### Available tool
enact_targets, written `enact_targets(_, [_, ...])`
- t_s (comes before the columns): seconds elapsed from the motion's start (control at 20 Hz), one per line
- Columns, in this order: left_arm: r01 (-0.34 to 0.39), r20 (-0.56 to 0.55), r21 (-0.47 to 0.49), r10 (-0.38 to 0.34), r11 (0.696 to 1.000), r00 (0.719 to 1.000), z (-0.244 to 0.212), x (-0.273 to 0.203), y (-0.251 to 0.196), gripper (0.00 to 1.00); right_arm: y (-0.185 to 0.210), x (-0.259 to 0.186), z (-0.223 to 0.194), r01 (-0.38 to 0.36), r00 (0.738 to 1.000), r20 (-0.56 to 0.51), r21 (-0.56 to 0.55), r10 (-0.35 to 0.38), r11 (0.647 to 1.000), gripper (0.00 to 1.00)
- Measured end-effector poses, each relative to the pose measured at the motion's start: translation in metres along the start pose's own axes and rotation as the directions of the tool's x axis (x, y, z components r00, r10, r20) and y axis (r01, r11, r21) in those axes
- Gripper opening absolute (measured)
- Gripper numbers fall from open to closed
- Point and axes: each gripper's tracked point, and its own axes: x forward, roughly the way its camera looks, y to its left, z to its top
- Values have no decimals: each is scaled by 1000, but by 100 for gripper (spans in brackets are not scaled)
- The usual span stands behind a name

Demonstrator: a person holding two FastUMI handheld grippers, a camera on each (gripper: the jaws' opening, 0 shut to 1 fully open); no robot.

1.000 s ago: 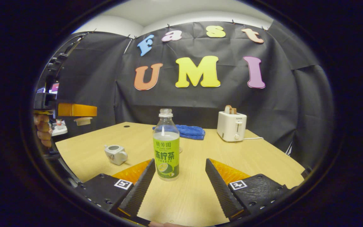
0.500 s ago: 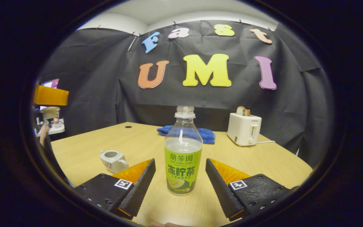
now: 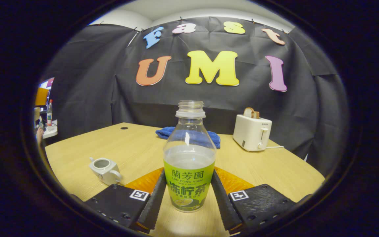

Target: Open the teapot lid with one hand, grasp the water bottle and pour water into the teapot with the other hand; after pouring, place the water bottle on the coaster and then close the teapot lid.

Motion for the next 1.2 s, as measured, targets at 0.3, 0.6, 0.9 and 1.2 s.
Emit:
enact_targets(0.3, [-68,-2,8,68,998,998,-1,-2,33,3,1,-7,21,99,995,24,-239,-96,966,70])
enact_targets(0.6, [-78,4,-18,79,997,997,0,-6,52,3,9,4,29,153,986,27,-536,-164,830,71])
enact_targets(0.9, [-94,23,-13,94,995,995,6,-12,62,3,35,5,24,157,984,86,-828,-154,539,70])
enact_targets(1.2, [-106,37,22,105,994,994,10,-17,64,3,45,18,16,148,981,91,-920,-170,363,70])
